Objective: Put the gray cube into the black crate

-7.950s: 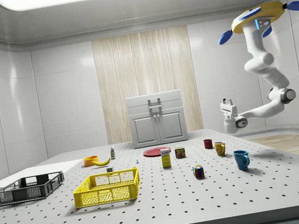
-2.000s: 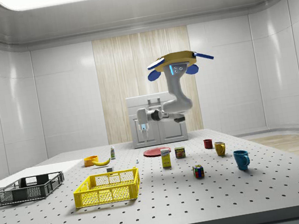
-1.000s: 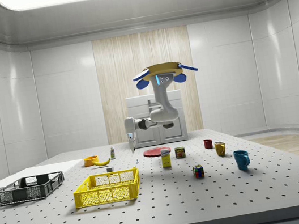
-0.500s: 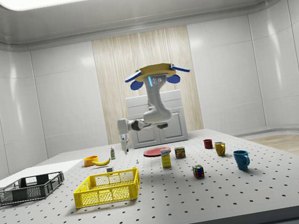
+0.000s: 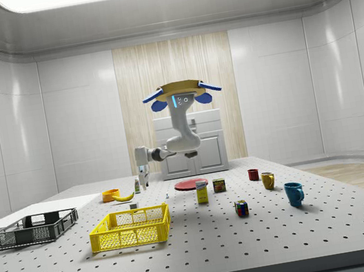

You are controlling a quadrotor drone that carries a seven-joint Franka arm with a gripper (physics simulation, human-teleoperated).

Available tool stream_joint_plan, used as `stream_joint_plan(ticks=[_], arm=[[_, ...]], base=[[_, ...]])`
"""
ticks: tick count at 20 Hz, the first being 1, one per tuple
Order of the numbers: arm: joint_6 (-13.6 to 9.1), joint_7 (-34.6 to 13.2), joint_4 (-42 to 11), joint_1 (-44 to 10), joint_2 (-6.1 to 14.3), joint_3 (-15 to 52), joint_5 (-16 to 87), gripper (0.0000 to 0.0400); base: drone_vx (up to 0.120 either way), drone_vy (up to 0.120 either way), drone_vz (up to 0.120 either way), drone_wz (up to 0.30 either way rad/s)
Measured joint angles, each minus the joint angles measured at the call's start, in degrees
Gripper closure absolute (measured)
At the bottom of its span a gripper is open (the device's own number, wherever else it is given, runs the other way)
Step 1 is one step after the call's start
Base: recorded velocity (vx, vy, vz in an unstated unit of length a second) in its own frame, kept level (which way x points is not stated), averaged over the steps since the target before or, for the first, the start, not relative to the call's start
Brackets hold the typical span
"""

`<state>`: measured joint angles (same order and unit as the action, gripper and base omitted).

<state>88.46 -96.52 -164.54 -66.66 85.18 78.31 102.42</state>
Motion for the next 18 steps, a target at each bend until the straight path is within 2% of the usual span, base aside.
stream_joint_plan(ticks=[7, 14, 18], arm=[[0.6, -0.1, 0.0, -0.1, 0.6, 0.1, -0.3, 0.0], [1.1, -0.2, 0.0, -0.3, 1.2, 0.2, -0.5, 0.0], [1.4, -0.3, 0.1, -0.3, 1.5, 0.2, -0.6, 0.0]], base=[[0.12, 0.0, 0.0, 0.0], [0.12, 0.0, -0.114, 0.0], [0.11, -0.06, 0.0, 0.0]])
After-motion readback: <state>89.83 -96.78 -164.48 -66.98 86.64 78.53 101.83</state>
